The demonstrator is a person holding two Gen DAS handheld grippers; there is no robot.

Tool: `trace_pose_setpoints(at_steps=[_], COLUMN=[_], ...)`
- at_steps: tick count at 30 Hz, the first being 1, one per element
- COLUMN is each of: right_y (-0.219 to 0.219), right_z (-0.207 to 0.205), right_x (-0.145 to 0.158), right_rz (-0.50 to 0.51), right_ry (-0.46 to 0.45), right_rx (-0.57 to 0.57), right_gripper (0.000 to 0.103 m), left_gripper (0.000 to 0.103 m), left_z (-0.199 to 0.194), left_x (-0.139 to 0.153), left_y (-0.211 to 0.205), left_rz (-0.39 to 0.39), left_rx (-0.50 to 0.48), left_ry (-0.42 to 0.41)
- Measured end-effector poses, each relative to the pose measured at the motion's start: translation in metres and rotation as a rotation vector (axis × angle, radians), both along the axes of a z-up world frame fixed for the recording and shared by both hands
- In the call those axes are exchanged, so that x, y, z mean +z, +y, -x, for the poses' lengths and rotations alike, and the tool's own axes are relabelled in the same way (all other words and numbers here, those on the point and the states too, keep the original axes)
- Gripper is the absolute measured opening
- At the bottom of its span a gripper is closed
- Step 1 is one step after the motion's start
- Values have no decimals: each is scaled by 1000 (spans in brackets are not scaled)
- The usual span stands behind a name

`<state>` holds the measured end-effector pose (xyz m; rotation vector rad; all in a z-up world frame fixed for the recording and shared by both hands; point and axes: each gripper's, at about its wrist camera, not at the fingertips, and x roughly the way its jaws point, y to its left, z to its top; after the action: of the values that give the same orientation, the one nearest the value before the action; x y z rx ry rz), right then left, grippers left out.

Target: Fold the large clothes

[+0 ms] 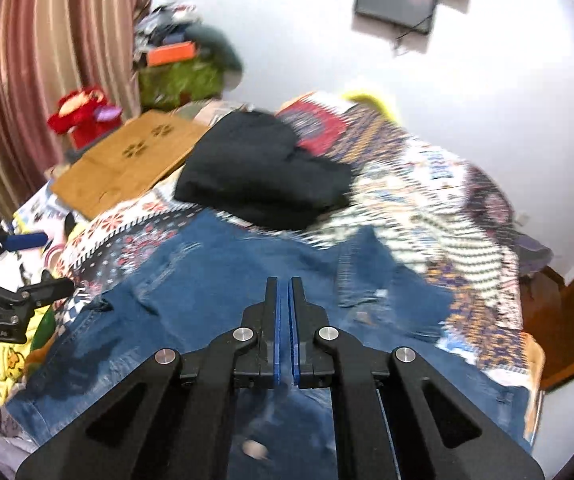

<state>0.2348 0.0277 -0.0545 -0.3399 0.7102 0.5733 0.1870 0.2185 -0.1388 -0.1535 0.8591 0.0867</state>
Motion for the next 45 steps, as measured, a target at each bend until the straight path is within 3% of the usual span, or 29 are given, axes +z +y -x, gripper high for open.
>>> trace_pose_setpoints(at_steps=[3,5,6,7,12,16,20,22,24,26,29,32,34,40,45], right_y=[-29,-43,-51,-59,-99,-128,-155,-169,-186,-202,-225,-247,-260,-290,-305], right_z=[5,6,6,7,17,21,24,26,28,30,31,32,34,43,46], right_x=[4,0,-4,-6,-13,-19,-26,-31,-36,-41,-48,-50,-49,-41,-42], right_rz=[-12,-10,-4,-6,-23,-27,-33,-35,-53,-77,-109,-134,-151,-209,-230], right_ry=[-24,-9,7,13,8,19,28,35,55,80,117,134,137,122,125], right_rx=[-48,-75,-92,-108,-168,-225,-279,-326,-376,-413,-473,-524,-549,-605,-628], right_gripper=[7,29,56,73,76,76,76,76,76,76,76,76,76,76,76], left_gripper=[91,91,91,91,91,90,81,72,63,40,17,15,14,14,13], left_z=[-11,-22,-29,-35,-61,-75,-86,-92,-98,-103,-111,-114,-117,-131,-148], left_x=[-6,-13,-19,-25,-61,-78,-103,-111,-107,-100,-79,-43,-17,56,81], left_y=[-11,-17,-18,-20,-20,-15,1,4,1,-8,-30,-54,-72,-150,-231], left_rz=[110,209,277,327,598,650,692,659,558,451,261,141,108,92,107], left_rx=[-33,-52,-56,-50,2,66,167,218,234,233,229,181,138,-57,-223], left_ry=[34,62,81,99,179,201,235,249,246,244,216,122,55,-103,-148])
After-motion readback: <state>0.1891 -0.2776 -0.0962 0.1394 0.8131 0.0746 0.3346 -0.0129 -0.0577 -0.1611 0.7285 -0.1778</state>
